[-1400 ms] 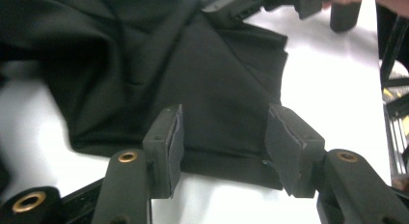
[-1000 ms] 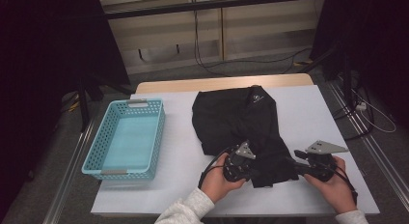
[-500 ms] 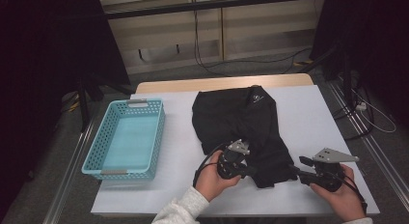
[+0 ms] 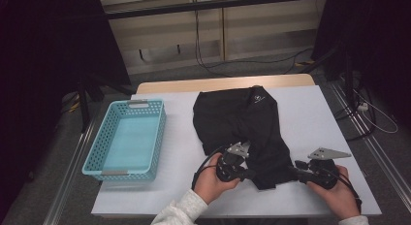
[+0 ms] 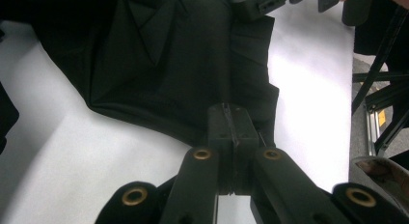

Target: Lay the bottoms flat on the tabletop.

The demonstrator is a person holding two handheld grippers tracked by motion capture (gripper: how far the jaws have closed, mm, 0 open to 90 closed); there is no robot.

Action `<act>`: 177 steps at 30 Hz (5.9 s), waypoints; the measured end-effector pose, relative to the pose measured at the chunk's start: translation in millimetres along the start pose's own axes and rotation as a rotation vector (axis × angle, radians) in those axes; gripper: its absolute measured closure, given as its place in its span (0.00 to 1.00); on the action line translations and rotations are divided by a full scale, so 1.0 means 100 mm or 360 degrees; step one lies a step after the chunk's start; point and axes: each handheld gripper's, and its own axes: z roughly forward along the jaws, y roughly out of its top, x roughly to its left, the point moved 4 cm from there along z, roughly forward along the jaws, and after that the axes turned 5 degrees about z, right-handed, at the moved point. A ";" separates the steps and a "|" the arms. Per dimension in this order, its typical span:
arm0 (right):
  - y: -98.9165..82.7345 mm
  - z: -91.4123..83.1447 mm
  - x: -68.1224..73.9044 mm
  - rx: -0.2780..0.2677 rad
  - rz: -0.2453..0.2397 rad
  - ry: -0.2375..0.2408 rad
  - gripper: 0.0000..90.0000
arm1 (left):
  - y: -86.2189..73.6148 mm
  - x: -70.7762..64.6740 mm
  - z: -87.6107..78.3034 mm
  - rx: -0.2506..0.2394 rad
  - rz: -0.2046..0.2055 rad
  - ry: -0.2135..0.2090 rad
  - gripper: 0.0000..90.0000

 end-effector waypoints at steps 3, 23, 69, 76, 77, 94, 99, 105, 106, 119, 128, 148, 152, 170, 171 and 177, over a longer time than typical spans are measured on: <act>0.00 0.01 0.02 -0.0003 -0.0030 0.0027 0.87 | -0.01 0.00 0.02 0.0016 0.0001 0.0018 1.00; 0.04 -0.53 -0.04 -0.0061 -0.0041 0.0048 0.81 | 0.04 -0.10 0.01 0.0024 0.0046 -0.0053 1.00; 0.09 0.12 -0.01 -0.0053 0.0073 -0.0036 0.92 | 0.01 -0.10 0.00 0.0036 0.0064 -0.0105 1.00; 0.19 -0.06 -0.05 -0.0138 0.0042 -0.0055 0.98 | 0.04 -0.15 -0.01 0.0031 0.0110 -0.0137 1.00; 0.20 -0.07 -0.06 -0.0148 0.0051 -0.0056 0.98 | 0.04 -0.15 -0.01 0.0026 0.0115 -0.0145 1.00; 0.08 -0.17 -0.09 -0.0140 0.0033 -0.0082 0.74 | 0.09 0.14 -0.15 -0.0194 0.0032 0.0172 0.54; -0.03 -0.23 -0.07 -0.0072 0.0017 -0.0044 0.73 | 0.08 0.30 -0.22 -0.0211 0.0008 0.0299 0.47; -0.13 -0.18 -0.08 0.0023 0.0000 -0.0019 0.81 | 0.01 0.56 -0.38 -0.0219 0.0003 0.0524 0.42; -0.13 -0.17 -0.07 0.0012 -0.0009 -0.0023 0.82 | -0.01 0.60 -0.40 -0.0206 0.0002 0.0572 0.42; -0.12 -0.17 -0.08 0.0025 0.0028 0.0019 0.99 | -0.27 0.82 -0.36 -0.0033 -0.0143 0.0590 0.71; -0.12 -0.21 -0.09 0.0016 0.0047 0.0035 0.99 | -0.27 0.89 -0.63 -0.0066 -0.0276 0.0648 0.95; -0.17 -0.33 -0.14 0.0078 0.0079 0.0008 0.99 | -0.36 0.98 -0.84 -0.0105 -0.0357 0.0711 0.95; -0.12 -0.33 -0.13 0.0046 0.0061 -0.0010 0.89 | -0.37 0.98 -0.84 -0.0108 -0.0356 0.0699 0.95; 0.04 -0.28 -0.14 -0.0069 0.0087 -0.0113 0.45 | -0.36 0.97 -0.86 -0.0125 -0.0338 0.0691 0.95; 0.04 -0.27 -0.14 -0.0067 0.0090 -0.0110 0.43 | -0.36 0.97 -0.86 -0.0129 -0.0346 0.0685 0.95; 0.06 -0.24 -0.13 -0.0084 0.0093 -0.0102 0.36 | -0.35 0.95 -0.85 -0.0128 -0.0344 0.0679 0.95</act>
